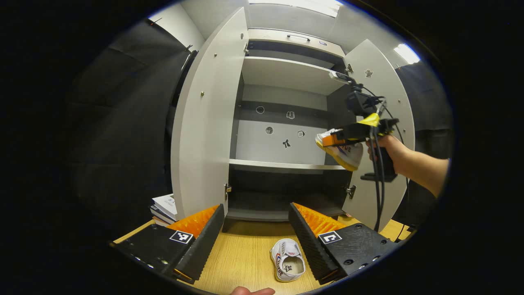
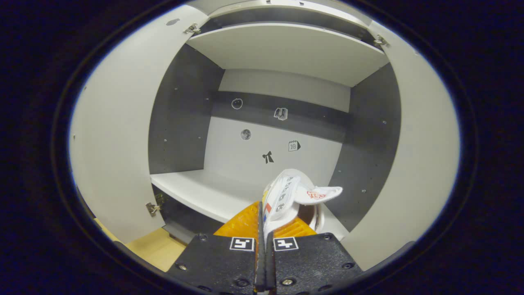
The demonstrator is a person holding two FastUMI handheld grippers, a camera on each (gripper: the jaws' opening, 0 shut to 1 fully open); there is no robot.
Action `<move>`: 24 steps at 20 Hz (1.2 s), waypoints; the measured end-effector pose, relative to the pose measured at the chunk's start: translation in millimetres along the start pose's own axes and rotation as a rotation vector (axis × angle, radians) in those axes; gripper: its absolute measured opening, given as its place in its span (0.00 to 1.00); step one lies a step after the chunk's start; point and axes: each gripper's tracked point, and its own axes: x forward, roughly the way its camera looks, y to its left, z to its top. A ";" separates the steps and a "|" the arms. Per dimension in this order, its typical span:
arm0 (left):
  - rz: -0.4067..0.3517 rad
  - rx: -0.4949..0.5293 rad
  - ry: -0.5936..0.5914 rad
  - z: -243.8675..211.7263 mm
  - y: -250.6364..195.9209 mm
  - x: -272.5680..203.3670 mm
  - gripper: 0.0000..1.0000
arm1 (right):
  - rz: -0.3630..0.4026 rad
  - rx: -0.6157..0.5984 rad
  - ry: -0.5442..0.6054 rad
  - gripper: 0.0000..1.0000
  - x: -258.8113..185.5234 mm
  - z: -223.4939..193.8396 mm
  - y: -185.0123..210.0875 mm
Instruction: Grab one shoe with the right hand and put it into the shoe cabinet, grab the other shoe with the left hand and put it into the shoe cabinet; then close the right door with the right hand and the left door with the left hand.
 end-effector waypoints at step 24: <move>0.078 0.001 0.013 -7.7 42.6 -7.6 0.95 | -0.061 -0.114 0.481 0.16 149.9 -40.8 -4.6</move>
